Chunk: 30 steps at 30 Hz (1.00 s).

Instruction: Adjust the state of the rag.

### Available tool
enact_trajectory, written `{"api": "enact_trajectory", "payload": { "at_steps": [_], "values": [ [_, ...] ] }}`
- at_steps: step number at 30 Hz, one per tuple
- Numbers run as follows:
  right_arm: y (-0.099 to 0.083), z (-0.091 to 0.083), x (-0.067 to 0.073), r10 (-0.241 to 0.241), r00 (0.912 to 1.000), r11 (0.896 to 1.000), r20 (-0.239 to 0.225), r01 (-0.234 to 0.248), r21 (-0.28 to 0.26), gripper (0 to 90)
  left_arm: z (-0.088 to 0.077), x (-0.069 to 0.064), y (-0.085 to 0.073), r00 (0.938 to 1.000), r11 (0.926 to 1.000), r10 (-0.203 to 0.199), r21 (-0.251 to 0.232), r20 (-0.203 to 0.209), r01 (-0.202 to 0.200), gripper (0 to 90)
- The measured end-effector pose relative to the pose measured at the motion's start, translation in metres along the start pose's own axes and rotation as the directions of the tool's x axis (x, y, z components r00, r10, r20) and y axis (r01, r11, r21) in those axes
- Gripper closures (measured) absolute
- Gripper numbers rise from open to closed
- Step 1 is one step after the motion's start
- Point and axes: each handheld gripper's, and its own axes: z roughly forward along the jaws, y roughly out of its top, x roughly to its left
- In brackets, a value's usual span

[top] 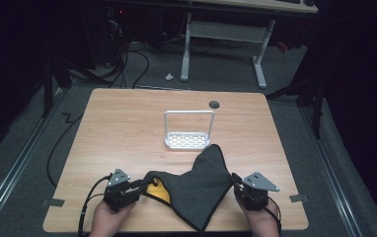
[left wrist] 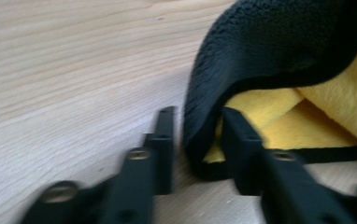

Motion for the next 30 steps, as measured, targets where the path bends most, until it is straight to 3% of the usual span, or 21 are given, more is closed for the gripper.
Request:
{"api": "enact_trajectory", "payload": {
  "at_steps": [5, 7, 9, 12, 14, 16, 18, 20, 23, 28, 30],
  "values": [
    [-0.007, 0.014, -0.001, 0.011, 0.9998, 0.999, -0.016, -0.01, 0.048, 81.1, -0.023, -0.014, 0.005, 0.9993, 0.9963, 0.037, -0.078, 0.008, -0.036, 44.2],
    [-0.007, 0.015, 0.0, 0.004, 0.9999, 0.999, -0.015, -0.003, 0.05, 81.0, -0.028, -0.025, 0.006, 0.9963, 0.9925, 0.061, -0.109, 0.061, -0.054, 44.3],
    [-0.008, 0.016, 0.001, -0.006, 0.9998, 0.999, -0.019, 0.007, 0.051, 80.8, -0.026, -0.04, 0.006, 0.9878, 0.9916, 0.088, -0.106, 0.128, -0.075, 46.0],
    [-0.009, 0.017, 0.004, -0.008, 0.9995, 0.998, -0.029, 0.01, 0.058, 80.5, -0.011, -0.069, 0.004, 0.9684, 0.9856, 0.157, -0.093, 0.194, -0.142, 45.3],
    [-0.009, 0.017, 0.006, -0.008, 0.9994, 0.998, -0.033, 0.01, 0.06, 80.5, 0.0, -0.082, 0.002, 0.962, 0.9835, 0.177, -0.073, 0.207, -0.166, 43.7],
    [-0.009, 0.017, 0.008, -0.011, 0.9992, 0.998, -0.038, 0.014, 0.058, 80.6, 0.013, -0.095, 0.0, 0.9586, 0.9783, 0.207, -0.037, 0.195, -0.204, 41.4],
    [-0.008, 0.017, 0.01, -0.023, 0.9987, 0.998, -0.045, 0.025, 0.055, 80.6, 0.027, -0.099, -0.002, 0.9656, 0.9781, 0.201, 0.019, 0.165, -0.207, 42.1],
    [-0.008, 0.018, 0.013, -0.032, 0.998, 0.998, -0.054, 0.035, 0.055, 80.7, 0.034, -0.098, -0.003, 0.9695, 0.9763, 0.202, 0.05, 0.139, -0.211, 60.3],
    [-0.007, 0.017, 0.015, -0.036, 0.9975, 0.998, -0.06, 0.039, 0.051, 81.9, 0.032, -0.093, -0.002, 0.9724, 0.9781, 0.198, 0.04, 0.123, -0.204, 82.9],
    [-0.005, 0.014, 0.018, -0.041, 0.9971, 0.999, -0.064, 0.043, 0.028, 85.4, 0.007, -0.085, 0.008, 0.9775, 0.9855, 0.162, -0.072, 0.135, -0.153, 87.1],
    [-0.001, 0.009, 0.02, -0.042, 0.9976, 0.999, -0.055, 0.042, 0.004, 88.7, -0.013, -0.082, 0.017, 0.977, 0.9803, 0.16, -0.138, 0.141, -0.141, 87.0]
  ]
}}
